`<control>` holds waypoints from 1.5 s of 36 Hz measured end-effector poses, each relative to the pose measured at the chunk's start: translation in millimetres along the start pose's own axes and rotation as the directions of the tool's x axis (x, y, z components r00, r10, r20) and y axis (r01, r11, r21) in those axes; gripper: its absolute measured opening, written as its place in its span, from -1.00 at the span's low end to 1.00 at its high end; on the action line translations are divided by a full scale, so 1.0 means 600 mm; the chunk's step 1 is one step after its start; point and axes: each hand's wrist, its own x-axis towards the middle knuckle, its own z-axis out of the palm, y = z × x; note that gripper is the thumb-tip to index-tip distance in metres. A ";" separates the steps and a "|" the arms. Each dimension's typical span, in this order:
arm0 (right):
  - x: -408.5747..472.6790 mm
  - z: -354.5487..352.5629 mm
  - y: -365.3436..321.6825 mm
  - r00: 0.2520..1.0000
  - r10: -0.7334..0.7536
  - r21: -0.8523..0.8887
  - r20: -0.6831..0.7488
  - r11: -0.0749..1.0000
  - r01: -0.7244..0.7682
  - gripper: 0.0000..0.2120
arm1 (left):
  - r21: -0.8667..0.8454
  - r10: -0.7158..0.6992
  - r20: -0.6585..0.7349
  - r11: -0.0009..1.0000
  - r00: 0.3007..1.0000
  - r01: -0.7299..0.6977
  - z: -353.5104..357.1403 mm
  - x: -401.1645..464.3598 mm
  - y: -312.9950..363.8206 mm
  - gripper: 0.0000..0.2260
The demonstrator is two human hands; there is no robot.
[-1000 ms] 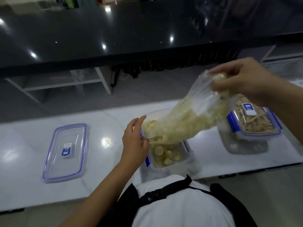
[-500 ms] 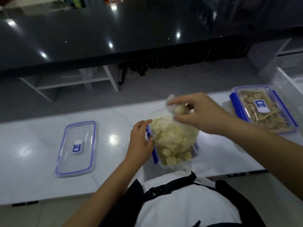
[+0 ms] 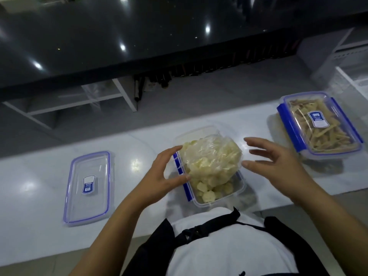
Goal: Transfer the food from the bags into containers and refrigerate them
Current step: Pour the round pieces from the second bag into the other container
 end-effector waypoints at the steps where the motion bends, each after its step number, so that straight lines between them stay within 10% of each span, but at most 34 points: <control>1: -0.007 0.011 0.009 0.999 0.028 -0.015 0.025 1.000 -0.028 -0.40 | 0.004 0.004 -0.015 1.000 1.000 -0.004 -0.005 0.006 0.004 -0.38; 8: -0.026 0.069 0.035 0.975 0.220 -0.134 -0.030 0.966 -0.222 -0.19 | 0.127 0.028 -0.003 0.992 1.000 -0.027 -0.032 0.082 0.031 -0.40; 21: 0.028 0.052 0.034 0.915 0.391 0.506 -0.103 0.812 -0.291 -0.60 | -0.129 -0.162 -0.148 0.981 0.976 0.144 -0.038 0.082 0.016 -0.50; 41: 0.140 0.077 -0.029 0.986 -0.001 0.324 0.168 0.944 -0.055 -0.53 | -0.254 -0.247 -0.086 0.942 0.965 0.218 0.055 -0.100 0.025 -0.31; 50: 0.143 0.065 -0.053 0.948 -0.207 -0.089 0.242 0.968 0.234 -0.58 | 0.292 -0.096 -0.242 0.942 0.965 0.167 0.071 -0.076 0.035 0.02; 54: 0.142 0.078 -0.067 0.909 -0.258 -0.208 0.328 0.919 0.336 -0.72 | 0.326 0.028 -0.375 0.940 0.927 0.103 0.076 -0.056 0.045 -0.14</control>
